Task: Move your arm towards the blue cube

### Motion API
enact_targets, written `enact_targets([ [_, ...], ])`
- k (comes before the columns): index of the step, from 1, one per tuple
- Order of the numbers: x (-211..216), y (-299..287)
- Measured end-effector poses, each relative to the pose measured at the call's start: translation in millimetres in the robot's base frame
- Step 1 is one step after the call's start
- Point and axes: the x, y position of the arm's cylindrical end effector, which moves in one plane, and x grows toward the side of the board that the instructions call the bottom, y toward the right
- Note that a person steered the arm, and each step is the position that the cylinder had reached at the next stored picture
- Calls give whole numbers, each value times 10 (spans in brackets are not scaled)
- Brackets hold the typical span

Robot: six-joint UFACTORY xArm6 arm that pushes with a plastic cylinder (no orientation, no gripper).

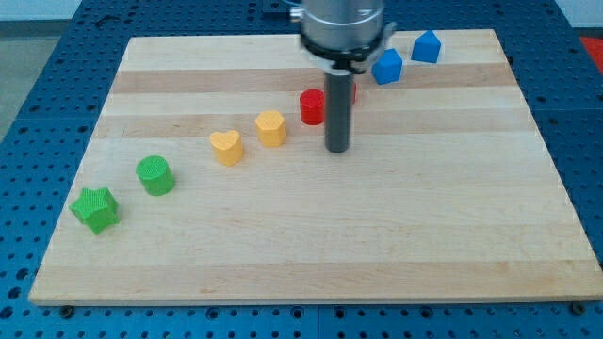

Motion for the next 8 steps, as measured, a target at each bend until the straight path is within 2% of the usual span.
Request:
enact_targets([
  [2,-456,964],
  [4,-1100,1315],
  [5,-1126,1324],
  [6,-1109,1670],
  [7,-1263,2079],
  [8,-1644,2281],
])
